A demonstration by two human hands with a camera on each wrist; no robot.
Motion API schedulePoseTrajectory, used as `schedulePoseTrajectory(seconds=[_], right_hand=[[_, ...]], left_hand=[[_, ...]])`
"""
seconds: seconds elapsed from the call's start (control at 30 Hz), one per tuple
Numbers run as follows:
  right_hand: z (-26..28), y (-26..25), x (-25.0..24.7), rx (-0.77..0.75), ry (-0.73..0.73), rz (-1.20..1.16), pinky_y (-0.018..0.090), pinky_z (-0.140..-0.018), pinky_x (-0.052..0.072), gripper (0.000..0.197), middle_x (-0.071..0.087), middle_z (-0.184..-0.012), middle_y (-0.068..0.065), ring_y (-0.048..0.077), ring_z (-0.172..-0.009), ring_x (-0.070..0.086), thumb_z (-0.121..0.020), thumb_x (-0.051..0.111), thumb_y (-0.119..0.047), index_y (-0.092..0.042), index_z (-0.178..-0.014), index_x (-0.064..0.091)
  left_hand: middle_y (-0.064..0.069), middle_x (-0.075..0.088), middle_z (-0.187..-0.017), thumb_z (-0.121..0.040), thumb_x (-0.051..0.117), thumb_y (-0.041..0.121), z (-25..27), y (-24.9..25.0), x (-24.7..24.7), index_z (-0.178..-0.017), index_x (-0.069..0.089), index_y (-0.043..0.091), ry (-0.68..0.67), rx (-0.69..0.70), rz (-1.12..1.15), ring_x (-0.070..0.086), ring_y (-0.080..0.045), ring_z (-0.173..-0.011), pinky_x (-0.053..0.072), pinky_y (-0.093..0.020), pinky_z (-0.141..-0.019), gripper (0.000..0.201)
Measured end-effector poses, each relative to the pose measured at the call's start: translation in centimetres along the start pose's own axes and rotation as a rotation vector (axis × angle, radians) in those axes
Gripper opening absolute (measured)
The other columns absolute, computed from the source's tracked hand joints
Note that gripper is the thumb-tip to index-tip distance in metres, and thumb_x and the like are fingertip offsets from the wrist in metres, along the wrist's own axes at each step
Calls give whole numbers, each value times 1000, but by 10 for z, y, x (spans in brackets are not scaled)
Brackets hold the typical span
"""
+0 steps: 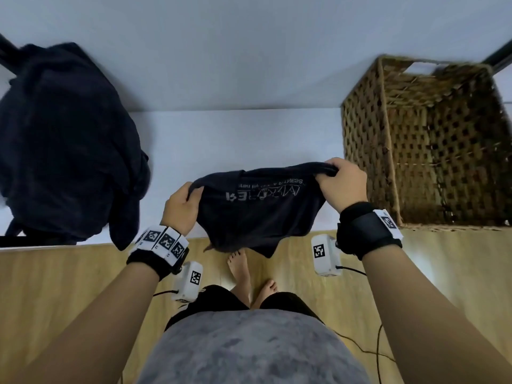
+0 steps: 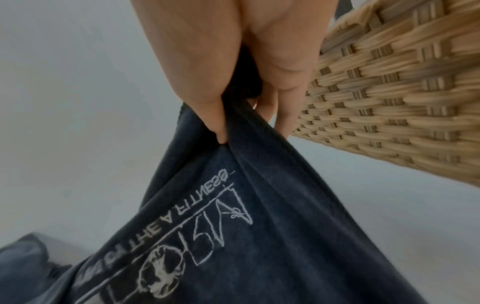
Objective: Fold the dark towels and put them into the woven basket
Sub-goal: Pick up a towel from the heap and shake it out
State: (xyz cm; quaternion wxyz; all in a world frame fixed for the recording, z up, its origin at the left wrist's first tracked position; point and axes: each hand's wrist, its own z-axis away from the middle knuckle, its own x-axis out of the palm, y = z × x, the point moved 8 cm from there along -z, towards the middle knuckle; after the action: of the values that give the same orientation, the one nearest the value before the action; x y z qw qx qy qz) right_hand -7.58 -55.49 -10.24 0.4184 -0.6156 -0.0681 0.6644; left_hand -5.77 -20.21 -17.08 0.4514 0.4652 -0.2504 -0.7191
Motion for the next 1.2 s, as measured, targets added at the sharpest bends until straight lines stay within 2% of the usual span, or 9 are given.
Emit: schedulePoseTrajectory(seconds=[0.17, 0.33, 0.5, 0.63, 0.73, 0.83, 0.97, 1.07, 1.2], right_hand=[[-28, 2, -11, -7, 217, -142, 10, -82, 35, 18, 68, -98, -1, 10, -90, 57, -86, 64, -12, -17, -101, 73], [-80, 9, 17, 93, 238, -213, 18, -76, 40, 25, 55, -76, -18, 7, -76, 54, -85, 72, -25, -22, -108, 63], [-126, 34, 51, 198, 243, -235, 17, -65, 36, 31, 54, -73, -15, 10, -73, 54, -83, 74, -22, -20, -99, 49], [-153, 43, 82, 172, 195, -157, 6, -52, 33, 27, 49, -71, -10, 8, -64, 48, -83, 74, -20, -16, -88, 47], [-163, 48, 101, 92, 168, -115, 1, -54, 33, 24, 52, -67, 0, 10, -59, 46, -85, 72, -12, -12, -75, 51], [-164, 51, 109, 25, 148, -133, 0, -63, 34, 10, 63, -79, 1, 17, -74, 57, -87, 69, -9, -13, -79, 64], [-163, 49, 110, -54, 109, -88, -6, -78, 30, 17, 71, -105, 10, 23, -96, 64, -92, 64, -6, -6, -103, 76], [-162, 45, 115, -89, 44, 17, 7, -92, 32, 26, 66, -119, 10, 28, -112, 58, -95, 59, -11, -8, -118, 71], [-138, 46, 118, -47, -48, 202, 40, -115, 28, 53, 35, -154, 7, 27, -138, 31, -93, 62, -32, -23, -144, 48]], left_hand=[[15, 58, -83, -98, 50, 24, -34, 7, -16, -96, 59, 19, 152, 47, -69, 53, -10, -82, 37, -6, -65, 10], [4, 59, -101, -97, 52, 23, -87, 7, -22, -113, 58, 12, 283, -25, -81, 54, -12, -94, 37, -21, -81, 21], [4, 57, -99, -99, 46, 28, -129, -5, -21, -110, 58, 13, 348, -113, -161, 53, -15, -85, 38, -22, -75, 22], [4, 59, -78, -95, 48, 9, -156, -11, -13, -87, 51, 22, 265, 12, -107, 49, -13, -60, 36, -10, -48, 16], [3, 61, -77, -93, 45, -5, -164, -9, -6, -68, 59, 27, 174, 116, -106, 52, -15, -67, 43, -17, -62, 44], [-2, 64, -107, -97, 40, -7, -169, -14, 6, -94, 72, 25, 41, 120, -149, 59, -15, -96, 46, -18, -86, 45], [5, 52, -124, -96, 37, -9, -175, -22, 10, -139, 51, 20, -37, 55, -211, 51, -9, -102, 36, 2, -78, 54], [2, 46, -134, -97, 38, -6, -178, -22, 15, -145, 43, 20, -71, 39, -257, 49, -9, -103, 35, -2, -80, 55], [-1, 33, -141, -95, 57, 15, -178, -19, 23, -153, 28, 18, -65, 23, -437, 43, -10, -117, 29, -12, -93, 65]])
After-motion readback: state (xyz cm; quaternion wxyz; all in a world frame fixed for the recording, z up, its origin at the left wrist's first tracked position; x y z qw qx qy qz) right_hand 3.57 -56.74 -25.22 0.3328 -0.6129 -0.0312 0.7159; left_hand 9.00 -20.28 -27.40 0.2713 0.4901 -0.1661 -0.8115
